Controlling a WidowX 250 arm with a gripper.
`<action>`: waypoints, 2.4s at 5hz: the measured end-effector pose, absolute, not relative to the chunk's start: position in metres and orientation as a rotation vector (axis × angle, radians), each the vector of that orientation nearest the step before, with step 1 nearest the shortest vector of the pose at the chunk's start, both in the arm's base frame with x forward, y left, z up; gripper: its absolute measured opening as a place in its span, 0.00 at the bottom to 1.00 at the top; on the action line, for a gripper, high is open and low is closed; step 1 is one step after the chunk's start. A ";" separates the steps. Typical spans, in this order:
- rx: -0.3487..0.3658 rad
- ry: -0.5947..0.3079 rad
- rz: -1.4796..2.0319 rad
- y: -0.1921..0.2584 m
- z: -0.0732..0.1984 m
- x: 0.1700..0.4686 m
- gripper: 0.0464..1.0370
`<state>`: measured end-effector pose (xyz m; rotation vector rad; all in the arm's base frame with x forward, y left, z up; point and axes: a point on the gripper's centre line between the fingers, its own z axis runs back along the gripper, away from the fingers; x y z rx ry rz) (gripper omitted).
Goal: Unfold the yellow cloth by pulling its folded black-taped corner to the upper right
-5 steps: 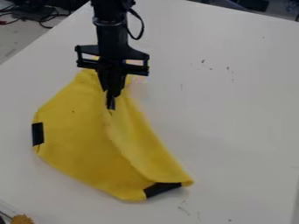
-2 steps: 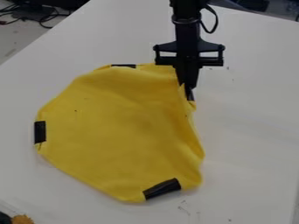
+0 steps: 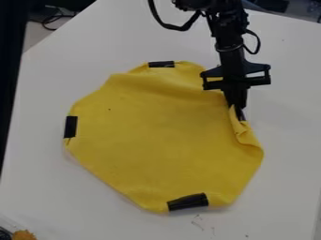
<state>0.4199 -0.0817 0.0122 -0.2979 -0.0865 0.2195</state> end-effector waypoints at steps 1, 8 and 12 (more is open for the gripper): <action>-0.335 -0.124 0.207 -0.089 0.008 0.440 0.22; 0.118 -0.245 0.168 -0.092 0.117 0.433 0.96; 0.077 -0.234 0.165 -0.077 0.131 0.422 0.96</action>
